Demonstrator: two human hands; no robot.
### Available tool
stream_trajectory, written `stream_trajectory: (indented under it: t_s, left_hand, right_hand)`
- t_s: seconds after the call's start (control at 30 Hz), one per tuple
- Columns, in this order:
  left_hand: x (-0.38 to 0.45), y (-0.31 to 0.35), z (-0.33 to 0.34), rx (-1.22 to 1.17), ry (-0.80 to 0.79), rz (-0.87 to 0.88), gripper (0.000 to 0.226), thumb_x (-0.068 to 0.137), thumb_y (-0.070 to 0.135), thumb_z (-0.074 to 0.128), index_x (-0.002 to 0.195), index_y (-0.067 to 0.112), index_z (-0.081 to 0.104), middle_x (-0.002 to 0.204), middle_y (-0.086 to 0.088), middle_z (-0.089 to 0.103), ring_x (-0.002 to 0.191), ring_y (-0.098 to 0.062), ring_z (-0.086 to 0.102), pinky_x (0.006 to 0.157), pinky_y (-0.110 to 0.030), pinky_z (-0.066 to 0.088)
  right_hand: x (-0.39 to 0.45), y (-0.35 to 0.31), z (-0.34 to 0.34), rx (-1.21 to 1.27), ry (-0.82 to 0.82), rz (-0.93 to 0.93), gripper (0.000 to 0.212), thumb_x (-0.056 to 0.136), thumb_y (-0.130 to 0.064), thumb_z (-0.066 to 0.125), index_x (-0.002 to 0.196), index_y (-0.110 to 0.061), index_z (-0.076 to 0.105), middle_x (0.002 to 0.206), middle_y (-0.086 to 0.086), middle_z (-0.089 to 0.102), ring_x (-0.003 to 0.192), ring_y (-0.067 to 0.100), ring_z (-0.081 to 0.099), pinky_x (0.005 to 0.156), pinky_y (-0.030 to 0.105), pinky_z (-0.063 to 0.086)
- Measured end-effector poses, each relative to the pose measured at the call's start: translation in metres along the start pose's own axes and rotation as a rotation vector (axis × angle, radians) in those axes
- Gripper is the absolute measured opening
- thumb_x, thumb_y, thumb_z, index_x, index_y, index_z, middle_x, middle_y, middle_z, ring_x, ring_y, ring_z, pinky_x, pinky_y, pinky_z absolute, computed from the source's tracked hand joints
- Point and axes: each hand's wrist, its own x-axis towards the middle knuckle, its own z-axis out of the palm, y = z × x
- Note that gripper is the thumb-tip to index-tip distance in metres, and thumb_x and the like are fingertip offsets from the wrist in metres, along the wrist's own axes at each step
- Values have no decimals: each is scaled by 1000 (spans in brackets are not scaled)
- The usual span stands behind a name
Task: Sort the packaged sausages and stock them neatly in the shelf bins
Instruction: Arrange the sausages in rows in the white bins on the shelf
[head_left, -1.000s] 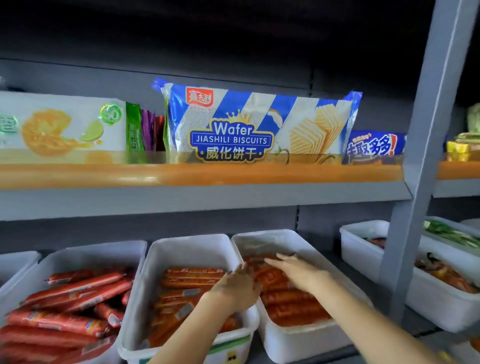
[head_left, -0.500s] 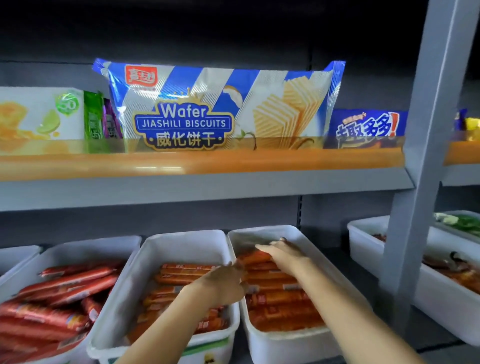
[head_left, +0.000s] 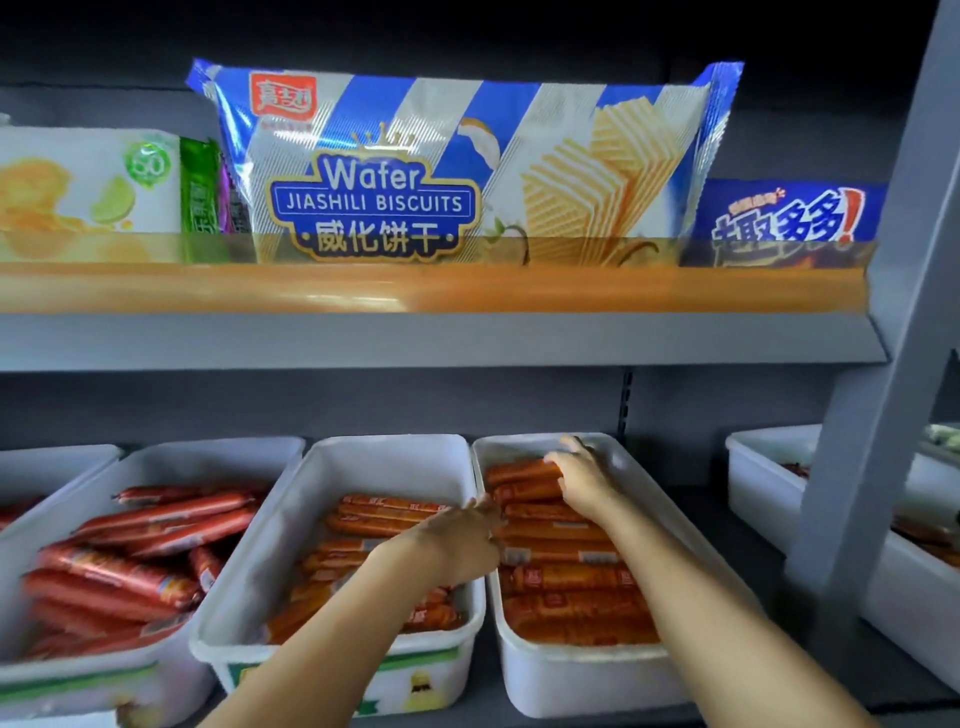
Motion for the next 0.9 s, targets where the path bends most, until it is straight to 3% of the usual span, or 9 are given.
stream_trajectory:
  t_s: [0.07, 0.17, 0.3, 0.4, 0.53, 0.7, 0.9]
  left_hand:
    - [-2, 2, 1, -11, -6, -17, 47, 99, 32, 36, 145, 26, 24, 150, 1, 33, 136, -20, 35, 112, -38, 30]
    - [-2, 3, 0, 3, -3, -16, 46, 100, 32, 35, 144, 26, 24, 148, 0, 36, 134, -21, 38, 111, -36, 32]
    - [-6, 8, -4, -18, -28, -15, 50, 100, 35, 33, 147, 27, 19, 150, 0, 32, 135, -24, 36, 110, -37, 30]
    - [-12, 7, -5, -48, -37, 3, 50, 101, 38, 32, 147, 27, 17, 151, 1, 31, 136, -22, 35, 109, -34, 28]
    - [-13, 6, -5, -69, -51, 5, 48, 101, 34, 30, 146, 26, 17, 151, 1, 30, 136, -20, 34, 112, -32, 28]
    - [-13, 9, -4, -13, -13, 9, 44, 103, 30, 26, 146, 24, 20, 148, -1, 36, 130, -20, 42, 103, -28, 33]
    - [-9, 6, -2, 2, -6, 3, 42, 103, 25, 26, 145, 24, 22, 150, -1, 34, 130, -20, 42, 106, -30, 34]
  right_hand:
    - [-4, 6, 6, -31, -92, 20, 38, 100, -26, 32, 134, -30, 47, 147, 4, 39, 128, 26, 42, 107, 45, 35]
    - [-13, 1, -4, -100, -200, 2, 44, 102, -17, 28, 144, -26, 35, 151, 4, 34, 136, 25, 36, 112, 42, 31]
    - [-32, 1, -28, -81, -183, -37, 43, 97, -9, 31, 129, -25, 55, 134, 2, 53, 114, 22, 54, 97, 34, 44]
    - [-56, 6, -42, -75, -173, -59, 35, 100, -25, 42, 133, -26, 50, 138, 0, 50, 118, 19, 52, 100, 33, 41]
    - [-78, 3, -45, -258, -476, -45, 56, 95, -42, 49, 146, -30, 29, 148, 3, 35, 130, 24, 42, 108, 37, 36]
    - [-78, 6, -44, -103, -419, -47, 54, 91, -33, 59, 141, -30, 39, 140, 2, 46, 123, 23, 49, 104, 37, 40]
    - [-74, 4, -41, 46, -329, -56, 48, 95, -23, 54, 140, -24, 40, 145, 3, 40, 126, 23, 44, 104, 34, 38]
